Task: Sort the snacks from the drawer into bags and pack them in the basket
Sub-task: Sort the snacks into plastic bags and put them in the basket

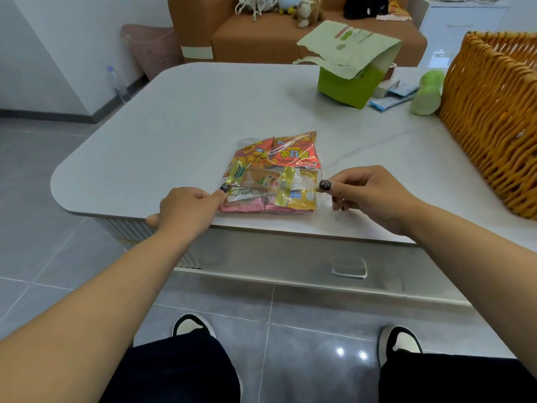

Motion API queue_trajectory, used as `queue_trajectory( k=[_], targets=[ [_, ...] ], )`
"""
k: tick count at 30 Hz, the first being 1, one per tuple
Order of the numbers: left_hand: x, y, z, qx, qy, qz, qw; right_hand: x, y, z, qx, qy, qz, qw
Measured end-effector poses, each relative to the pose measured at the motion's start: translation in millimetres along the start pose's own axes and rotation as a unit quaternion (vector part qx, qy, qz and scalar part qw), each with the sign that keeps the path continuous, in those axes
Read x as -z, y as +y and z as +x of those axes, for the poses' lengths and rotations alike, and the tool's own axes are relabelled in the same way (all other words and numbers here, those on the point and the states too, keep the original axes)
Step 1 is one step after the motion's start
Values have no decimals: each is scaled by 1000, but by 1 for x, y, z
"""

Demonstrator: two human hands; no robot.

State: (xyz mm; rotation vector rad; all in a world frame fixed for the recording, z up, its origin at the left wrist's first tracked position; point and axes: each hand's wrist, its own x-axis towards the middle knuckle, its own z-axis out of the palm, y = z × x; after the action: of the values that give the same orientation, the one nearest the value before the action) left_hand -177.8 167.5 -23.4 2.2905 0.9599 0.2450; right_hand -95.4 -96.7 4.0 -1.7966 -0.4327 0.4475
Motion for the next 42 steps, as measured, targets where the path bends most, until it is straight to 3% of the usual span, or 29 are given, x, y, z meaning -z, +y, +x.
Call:
queue_trajectory(
  k=[8,13,15,17,19,21,23,25,27,29,34,42],
  targets=[
    [1,6,-5,-42,20,51,998,-14,12,11,-34,161,-189,968],
    [-1,10,-19,-157,81,77,981,-19,15,20,-67,174,-206,961],
    [-3,12,-22,-269,88,89,955,-18,13,22,-74,183,-210,958],
    [-10,13,-27,-394,71,145,905,-18,14,23,-82,188,-233,950],
    [-21,13,-32,-444,32,193,874,-21,16,22,-55,216,-286,932],
    [-28,12,-40,-420,-25,211,882,-25,19,20,127,245,-381,883],
    [-32,7,-40,-403,-58,220,886,-31,23,18,335,202,-460,797],
    [-34,2,-37,-410,-57,234,880,-42,31,14,397,105,-506,759],
    [-36,-2,-34,-407,-60,237,880,-54,39,8,327,14,-539,776],
    [-39,-6,-35,-404,-67,233,882,-62,47,3,267,-23,-564,781],
    [-42,-8,-40,-361,-73,210,906,-63,46,2,159,-5,-566,809],
    [-39,12,-44,-228,-96,160,956,-72,42,0,81,5,-544,835]
  ],
)
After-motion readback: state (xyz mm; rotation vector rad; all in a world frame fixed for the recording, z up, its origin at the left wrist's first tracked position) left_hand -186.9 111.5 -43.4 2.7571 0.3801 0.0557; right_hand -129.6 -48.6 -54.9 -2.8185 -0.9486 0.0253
